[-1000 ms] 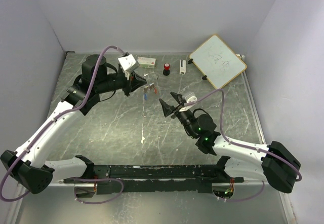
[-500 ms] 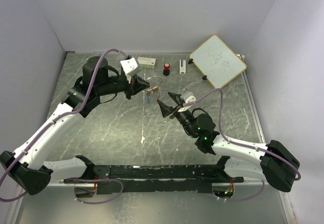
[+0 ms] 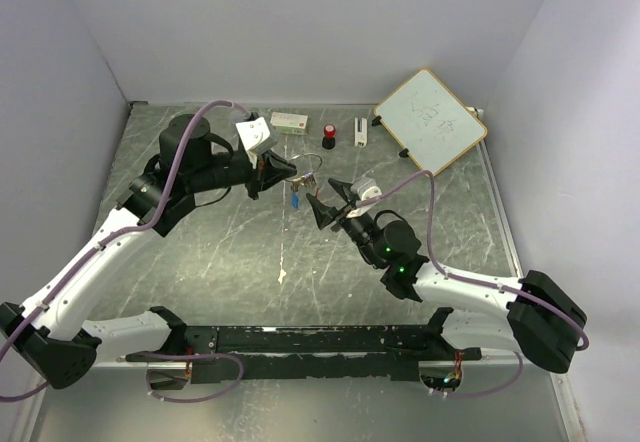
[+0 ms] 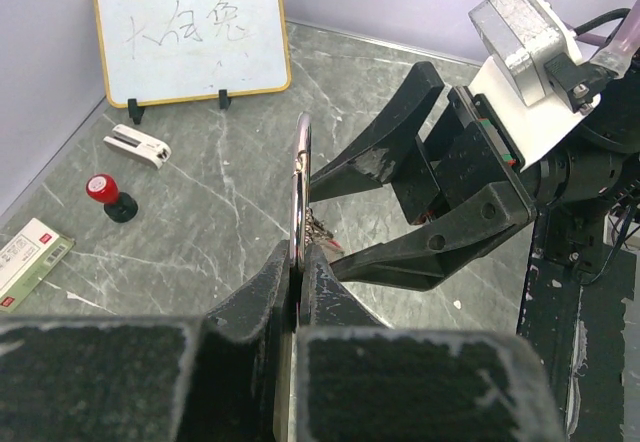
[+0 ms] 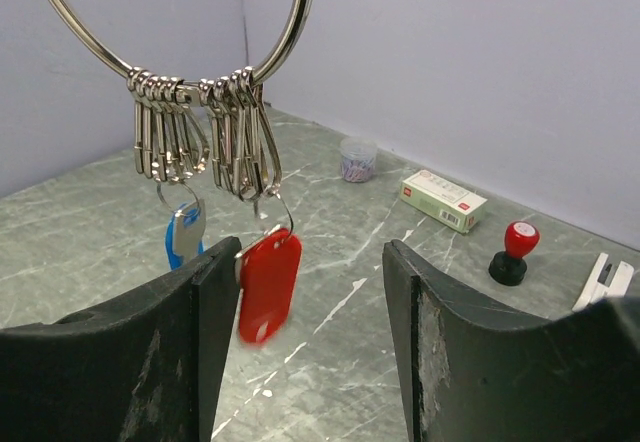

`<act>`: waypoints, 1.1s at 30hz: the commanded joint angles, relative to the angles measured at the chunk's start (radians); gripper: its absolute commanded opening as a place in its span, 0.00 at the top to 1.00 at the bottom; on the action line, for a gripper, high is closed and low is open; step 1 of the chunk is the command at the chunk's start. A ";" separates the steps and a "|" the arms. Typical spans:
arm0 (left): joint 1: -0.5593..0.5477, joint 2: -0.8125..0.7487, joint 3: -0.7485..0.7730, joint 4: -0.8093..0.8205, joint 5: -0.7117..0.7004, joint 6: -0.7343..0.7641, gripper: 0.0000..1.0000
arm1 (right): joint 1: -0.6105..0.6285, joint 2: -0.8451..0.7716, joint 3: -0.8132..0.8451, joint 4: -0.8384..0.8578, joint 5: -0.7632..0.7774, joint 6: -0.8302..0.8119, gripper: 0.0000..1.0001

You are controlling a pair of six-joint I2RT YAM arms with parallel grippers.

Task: Remove the keys from the keyring

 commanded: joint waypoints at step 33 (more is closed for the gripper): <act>-0.026 -0.040 0.012 0.034 -0.036 -0.013 0.93 | 0.003 0.084 0.079 0.062 -0.012 -0.026 0.58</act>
